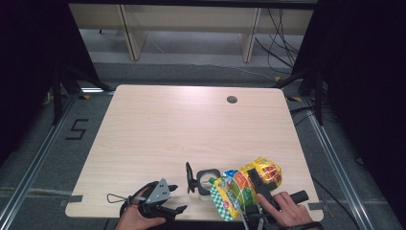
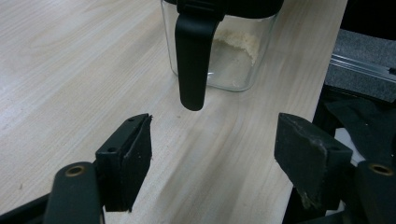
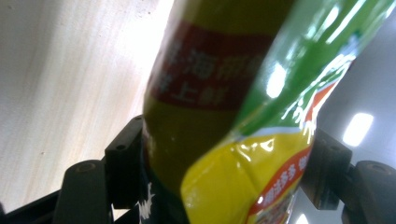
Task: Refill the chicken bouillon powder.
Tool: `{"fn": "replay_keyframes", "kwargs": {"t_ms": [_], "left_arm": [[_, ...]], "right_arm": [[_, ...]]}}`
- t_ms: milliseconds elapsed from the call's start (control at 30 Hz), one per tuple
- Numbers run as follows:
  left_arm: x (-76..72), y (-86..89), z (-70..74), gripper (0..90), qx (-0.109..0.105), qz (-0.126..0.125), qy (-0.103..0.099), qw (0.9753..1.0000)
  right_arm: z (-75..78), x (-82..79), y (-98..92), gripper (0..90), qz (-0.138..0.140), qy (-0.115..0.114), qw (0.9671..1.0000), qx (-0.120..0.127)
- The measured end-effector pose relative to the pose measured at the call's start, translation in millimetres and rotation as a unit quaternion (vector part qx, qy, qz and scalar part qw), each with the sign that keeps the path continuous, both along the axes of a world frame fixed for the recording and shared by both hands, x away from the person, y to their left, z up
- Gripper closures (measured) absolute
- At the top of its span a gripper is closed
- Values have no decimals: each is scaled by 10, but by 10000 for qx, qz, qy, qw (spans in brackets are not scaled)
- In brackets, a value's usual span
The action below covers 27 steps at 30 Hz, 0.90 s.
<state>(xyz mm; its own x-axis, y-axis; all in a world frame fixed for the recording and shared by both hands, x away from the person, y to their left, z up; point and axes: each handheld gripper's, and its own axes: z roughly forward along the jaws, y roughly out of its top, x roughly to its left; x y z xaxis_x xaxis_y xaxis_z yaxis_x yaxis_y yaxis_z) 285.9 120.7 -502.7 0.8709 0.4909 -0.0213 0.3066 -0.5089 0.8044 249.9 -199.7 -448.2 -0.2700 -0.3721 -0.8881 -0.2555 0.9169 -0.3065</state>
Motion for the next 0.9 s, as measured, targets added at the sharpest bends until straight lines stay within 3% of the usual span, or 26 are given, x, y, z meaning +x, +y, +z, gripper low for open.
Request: {"fn": "replay_keyframes", "kwargs": {"t_ms": [100,133,233,300,367,433,467,600,633,700,833,867,900], "left_arm": [[5,2,1,273,25,-10,-7,10000],[7,6,3,273,45,-6,-39,10000],[9,9,7,273,43,-1,-26,10000],[8,10,8,273,46,0,-25,10000],[10,14,12,273,75,-45,4,10000],[3,2,0,273,-25,19,-55,10000],[4,3,5,273,-13,17,-25,10000],[2,3,4,273,-15,18,-38,10000],[3,2,1,273,-19,17,-58,10000],[2,1,1,273,-17,16,-53,10000],[5,8,8,273,-14,3,-23,10000],[9,12,10,273,17,-18,-23,10000],[7,9,9,273,-11,-24,-27,10000]], "right_arm": [[11,10,-2,306,-42,-13,10000,62],[45,33,16,307,129,-47,9998,-171],[47,22,32,309,-24,39,9998,-197],[51,44,53,322,126,25,9991,-400],[65,46,57,323,70,53,9984,-553],[22,31,48,324,9,69,9993,-374],[37,45,64,324,147,62,9985,-532],[43,33,67,325,55,-46,9983,-587],[71,44,79,325,190,-123,9975,-672],[98,41,85,326,201,-158,9972,-700],[120,24,85,326,27,-327,9964,-781],[113,29,83,326,52,-291,9972,-685],[137,49,93,326,223,-255,9963,-793]]}}
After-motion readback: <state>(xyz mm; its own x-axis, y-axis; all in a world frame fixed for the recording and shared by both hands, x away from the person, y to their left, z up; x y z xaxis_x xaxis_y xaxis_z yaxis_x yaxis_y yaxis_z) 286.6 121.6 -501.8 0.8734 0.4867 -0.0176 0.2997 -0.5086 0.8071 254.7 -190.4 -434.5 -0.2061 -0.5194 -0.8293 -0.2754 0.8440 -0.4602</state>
